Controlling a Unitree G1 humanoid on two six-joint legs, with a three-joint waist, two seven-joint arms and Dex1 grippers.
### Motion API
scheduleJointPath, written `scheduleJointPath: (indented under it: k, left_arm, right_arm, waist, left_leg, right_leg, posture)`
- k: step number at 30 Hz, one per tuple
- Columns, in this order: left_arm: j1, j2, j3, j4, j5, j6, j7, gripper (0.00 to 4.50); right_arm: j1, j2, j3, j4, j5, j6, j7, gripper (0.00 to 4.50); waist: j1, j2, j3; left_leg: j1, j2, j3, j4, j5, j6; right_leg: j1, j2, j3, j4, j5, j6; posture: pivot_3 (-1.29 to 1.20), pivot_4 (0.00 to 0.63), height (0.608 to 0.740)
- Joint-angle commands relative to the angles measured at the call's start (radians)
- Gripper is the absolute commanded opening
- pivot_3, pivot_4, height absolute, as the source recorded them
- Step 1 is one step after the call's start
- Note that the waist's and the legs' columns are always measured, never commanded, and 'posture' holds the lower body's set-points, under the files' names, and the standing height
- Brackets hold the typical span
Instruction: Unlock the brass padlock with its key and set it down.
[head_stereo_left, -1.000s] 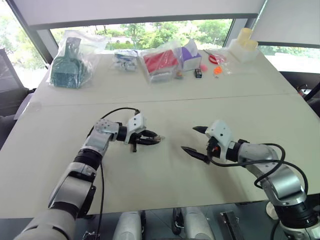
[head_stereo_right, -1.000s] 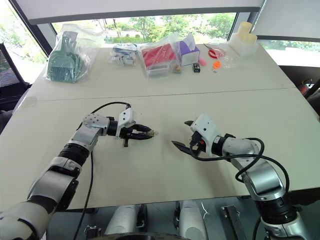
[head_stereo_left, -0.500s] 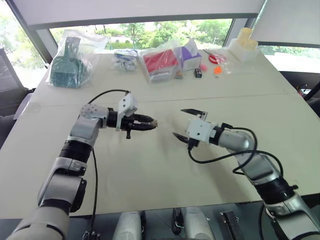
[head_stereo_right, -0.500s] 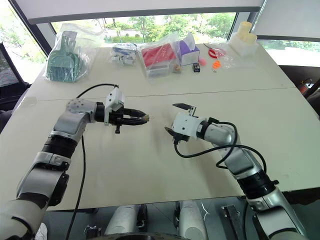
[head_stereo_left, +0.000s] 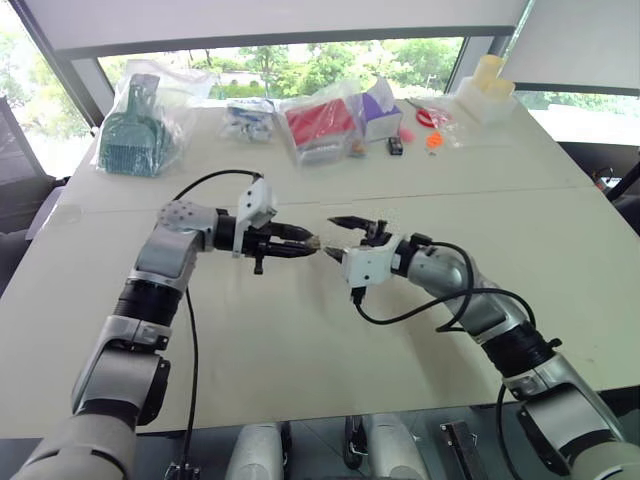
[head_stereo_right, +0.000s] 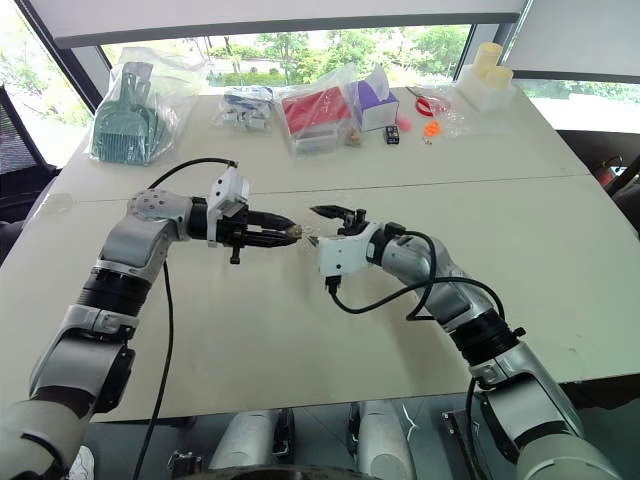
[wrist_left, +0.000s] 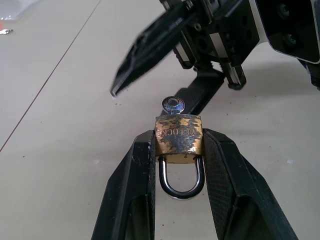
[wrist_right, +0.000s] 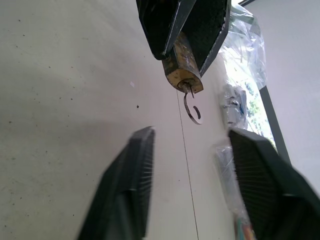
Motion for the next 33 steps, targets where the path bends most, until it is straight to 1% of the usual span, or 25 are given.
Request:
scheduleJointPath:
  k: [1,2,11,13,14,18,23,28,33]
  left_arm:
    - [0.005,0.019,0.003,-0.019,0.004,-0.019,0.0,0.78]
    - [0.006,0.021,0.001,-0.015,0.008,-0.024,0.0,0.78]
    - [0.006,0.018,-0.014,0.023,0.038,-0.061,0.018,0.78]
    - [0.008,0.015,-0.015,0.015,0.035,-0.056,0.02,0.78]
    - [0.01,0.015,-0.016,0.01,0.032,-0.052,0.019,0.78]
    - [0.016,0.019,-0.018,-0.002,0.027,-0.044,0.014,0.78]
    - [0.019,0.02,-0.017,-0.007,0.024,-0.039,0.014,0.78]
    - [0.02,0.022,-0.016,-0.025,0.015,-0.02,0.009,0.78]
    - [0.017,0.02,-0.014,-0.028,0.013,-0.016,0.014,0.78]
  right_arm:
    - [-0.012,0.003,-0.02,-0.041,-0.007,-0.02,0.0,0.52]
    - [-0.01,0.003,-0.02,-0.045,-0.009,-0.02,0.002,0.07]
    - [0.019,0.007,-0.019,-0.117,0.001,0.013,0.047,0.07]
    - [0.024,0.015,-0.025,-0.118,0.014,0.018,0.053,0.59]
    - [0.022,0.013,-0.025,-0.114,0.005,0.021,0.055,0.94]
    - [0.012,0.001,-0.022,-0.092,-0.043,0.009,0.044,2.9]
    - [0.01,-0.008,-0.016,-0.077,-0.065,-0.009,0.046,2.9]
    - [0.007,-0.017,-0.015,-0.055,-0.136,-0.01,0.009,2.9]
    - [0.006,0.002,-0.013,-0.06,-0.149,-0.019,-0.005,2.9]
  waist:
    - [-0.001,0.0,0.0]
    - [-0.001,0.0,0.0]
    - [0.001,0.0,0.0]
    - [0.001,0.0,0.0]
    - [0.001,0.0,0.0]
    - [0.001,0.0,0.0]
    - [0.002,0.0,0.0]
    - [0.002,0.0,0.0]
    - [0.001,0.0,0.0]
  left_leg:
    - [0.0,0.0,0.0,0.0,0.0,0.0]
    - [0.0,0.0,0.0,0.0,0.0,0.0]
    - [0.0,0.0,0.0,0.0,0.0,0.0]
    - [0.0,0.0,0.0,0.0,0.0,0.0]
    - [0.0,0.0,0.0,0.0,0.0,0.0]
    - [0.0,0.0,0.0,0.0,0.0,0.0]
    - [0.0,0.0,0.0,0.0,0.0,0.0]
    - [0.0,0.0,0.0,0.0,0.0,0.0]
    - [0.0,0.0,0.0,0.0,0.0,0.0]
  right_leg:
    - [0.0,0.0,0.0,0.0,0.0,0.0]
    - [0.0,0.0,0.0,0.0,0.0,0.0]
    - [0.0,0.0,0.0,0.0,0.0,0.0]
    - [0.0,0.0,0.0,0.0,0.0,0.0]
    - [0.0,0.0,0.0,0.0,0.0,0.0]
    - [0.0,0.0,0.0,0.0,0.0,0.0]
    - [0.0,0.0,0.0,0.0,0.0,0.0]
    - [0.0,0.0,0.0,0.0,0.0,0.0]
    - [0.0,0.0,0.0,0.0,0.0,0.0]
  posture:
    - [0.0,0.15,0.74]
    - [0.0,0.15,0.74]
    - [0.0,0.15,0.74]
    - [0.0,0.15,0.74]
    - [0.0,0.15,0.74]
    - [0.0,0.15,0.74]
    - [0.0,0.15,0.74]
    - [0.0,0.15,0.74]
    - [0.0,0.15,0.74]
